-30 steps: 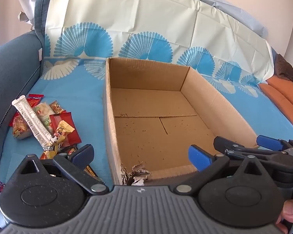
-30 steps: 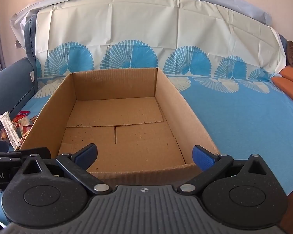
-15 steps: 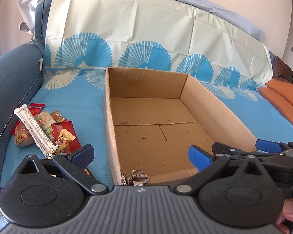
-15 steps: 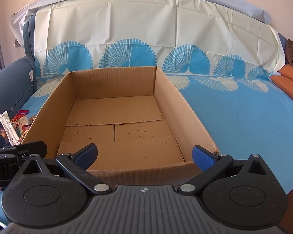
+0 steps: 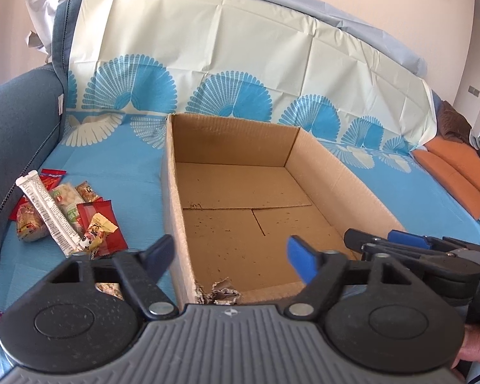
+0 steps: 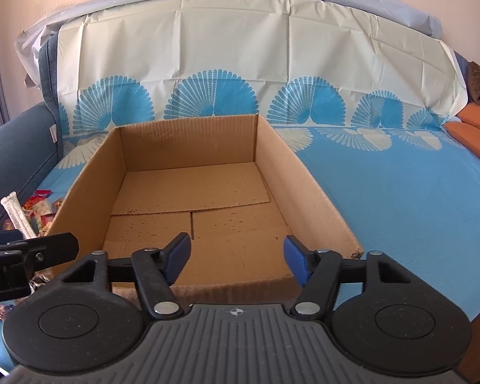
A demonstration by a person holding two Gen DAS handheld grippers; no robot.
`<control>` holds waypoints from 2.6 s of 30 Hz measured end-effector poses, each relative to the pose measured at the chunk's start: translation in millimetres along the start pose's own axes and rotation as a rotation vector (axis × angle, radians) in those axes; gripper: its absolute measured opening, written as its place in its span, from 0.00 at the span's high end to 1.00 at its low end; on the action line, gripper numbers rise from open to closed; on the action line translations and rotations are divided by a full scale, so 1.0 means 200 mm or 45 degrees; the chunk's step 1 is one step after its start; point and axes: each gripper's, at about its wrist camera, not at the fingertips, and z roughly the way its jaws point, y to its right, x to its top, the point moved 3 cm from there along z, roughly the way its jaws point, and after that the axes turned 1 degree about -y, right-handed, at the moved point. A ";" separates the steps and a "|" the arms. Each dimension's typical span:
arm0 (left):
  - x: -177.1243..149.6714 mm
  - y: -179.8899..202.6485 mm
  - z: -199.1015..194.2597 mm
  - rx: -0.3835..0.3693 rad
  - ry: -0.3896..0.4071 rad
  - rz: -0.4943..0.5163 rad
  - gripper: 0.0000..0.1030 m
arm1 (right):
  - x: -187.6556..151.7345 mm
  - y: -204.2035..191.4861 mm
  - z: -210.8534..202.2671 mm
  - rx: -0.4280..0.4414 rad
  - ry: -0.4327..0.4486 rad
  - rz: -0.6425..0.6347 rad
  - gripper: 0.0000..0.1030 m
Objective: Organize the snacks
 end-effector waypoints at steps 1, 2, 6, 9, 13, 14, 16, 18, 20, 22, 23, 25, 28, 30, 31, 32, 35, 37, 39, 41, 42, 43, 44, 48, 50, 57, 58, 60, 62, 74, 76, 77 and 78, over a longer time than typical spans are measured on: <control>0.00 -0.01 -0.01 -0.002 -0.001 -0.002 0.38 | 0.00 -0.01 0.00 0.013 0.006 0.004 0.42; 0.00 -0.03 -0.01 -0.010 -0.004 -0.017 0.40 | 0.01 -0.03 -0.01 0.023 0.014 0.004 0.46; 0.00 -0.14 -0.03 -0.009 -0.030 -0.110 0.59 | 0.04 -0.14 -0.02 0.070 0.057 -0.011 0.55; 0.00 -0.26 -0.06 0.032 -0.038 -0.180 0.66 | 0.06 -0.26 -0.04 0.129 0.098 -0.031 0.58; -0.03 -0.44 -0.10 0.073 -0.069 -0.313 0.68 | 0.07 -0.46 -0.08 0.249 0.136 -0.073 0.58; -0.04 -0.49 -0.11 0.084 -0.080 -0.348 0.68 | 0.06 -0.51 -0.09 0.280 0.138 -0.086 0.58; -0.06 -0.58 -0.12 0.113 -0.100 -0.414 0.68 | 0.06 -0.62 -0.10 0.342 0.137 -0.115 0.58; -0.10 -0.69 -0.14 0.133 -0.121 -0.488 0.68 | 0.05 -0.73 -0.10 0.401 0.132 -0.162 0.58; -0.14 -0.80 -0.15 0.141 -0.164 -0.593 0.68 | 0.04 -0.85 -0.10 0.432 0.123 -0.222 0.58; -0.19 -0.90 -0.16 0.105 -0.198 -0.728 0.68 | 0.02 -0.95 -0.09 0.459 0.097 -0.286 0.58; -0.22 -0.94 -0.16 0.108 -0.211 -0.771 0.68 | 0.00 -1.00 -0.08 0.473 0.079 -0.319 0.58; -0.24 -0.99 -0.17 0.149 -0.233 -0.785 0.68 | -0.04 -1.08 -0.05 0.483 0.026 -0.390 0.56; -0.26 -1.05 -0.18 0.173 -0.235 -0.791 0.66 | -0.10 -1.16 0.05 0.472 -0.093 -0.467 0.54; -0.28 -1.07 -0.17 0.205 -0.262 -0.787 0.65 | -0.16 -1.19 0.11 0.465 -0.173 -0.502 0.50; -0.29 -1.08 -0.17 0.216 -0.273 -0.787 0.65 | -0.17 -1.21 0.12 0.462 -0.191 -0.518 0.48; -0.30 -1.09 -0.16 0.218 -0.282 -0.791 0.65 | -0.19 -1.22 0.14 0.459 -0.199 -0.536 0.44; -0.34 -1.11 -0.12 0.227 -0.319 -0.791 0.65 | -0.24 -1.27 0.21 0.436 -0.240 -0.646 0.27; -0.36 -1.12 -0.09 0.227 -0.355 -0.796 0.59 | -0.27 -1.30 0.24 0.426 -0.254 -0.696 0.25; -0.38 -1.13 -0.06 0.224 -0.374 -0.798 0.56 | -0.30 -1.31 0.28 0.395 -0.292 -0.742 0.19; -0.39 -1.13 -0.04 0.214 -0.361 -0.794 0.51 | -0.32 -1.32 0.30 0.391 -0.314 -0.755 0.14; -0.39 -1.13 -0.03 0.219 -0.350 -0.777 0.51 | -0.33 -1.32 0.31 0.381 -0.325 -0.767 0.14; -0.39 -1.12 -0.02 0.226 -0.343 -0.753 0.51 | -0.34 -1.32 0.32 0.374 -0.334 -0.784 0.14; -0.38 -1.11 -0.01 0.239 -0.339 -0.721 0.51 | -0.35 -1.32 0.33 0.371 -0.339 -0.799 0.14; -0.35 -1.06 0.03 0.267 -0.335 -0.590 0.54 | -0.38 -1.34 0.36 0.355 -0.364 -0.850 0.14; -0.32 -1.04 0.05 0.265 -0.337 -0.528 0.59 | -0.38 -1.33 0.36 0.361 -0.371 -0.833 0.15; -0.14 -0.93 0.13 0.144 -0.442 -0.038 0.75 | -0.35 -1.32 0.36 0.395 -0.391 -0.761 0.21; -0.12 -0.93 0.12 0.127 -0.453 -0.015 0.75 | -0.35 -1.32 0.35 0.401 -0.389 -0.749 0.21; -0.08 -0.94 0.12 0.125 -0.464 0.017 0.75 | -0.34 -1.32 0.33 0.415 -0.369 -0.741 0.21; -0.09 -0.96 0.13 0.144 -0.484 0.014 0.75 | -0.33 -1.32 0.31 0.422 -0.360 -0.745 0.21; -0.22 -0.99 0.20 0.279 -0.412 -0.251 0.72 | -0.34 -1.30 0.34 0.427 -0.440 -0.663 0.21; -0.22 -0.98 0.21 0.287 -0.411 -0.248 0.72 | -0.34 -1.30 0.34 0.426 -0.439 -0.668 0.21; -0.22 -0.98 0.21 0.291 -0.412 -0.248 0.72 | -0.34 -1.30 0.34 0.427 -0.437 -0.669 0.21; -0.23 -0.97 0.22 0.299 -0.409 -0.245 0.72 | -0.34 -1.30 0.34 0.428 -0.435 -0.670 0.21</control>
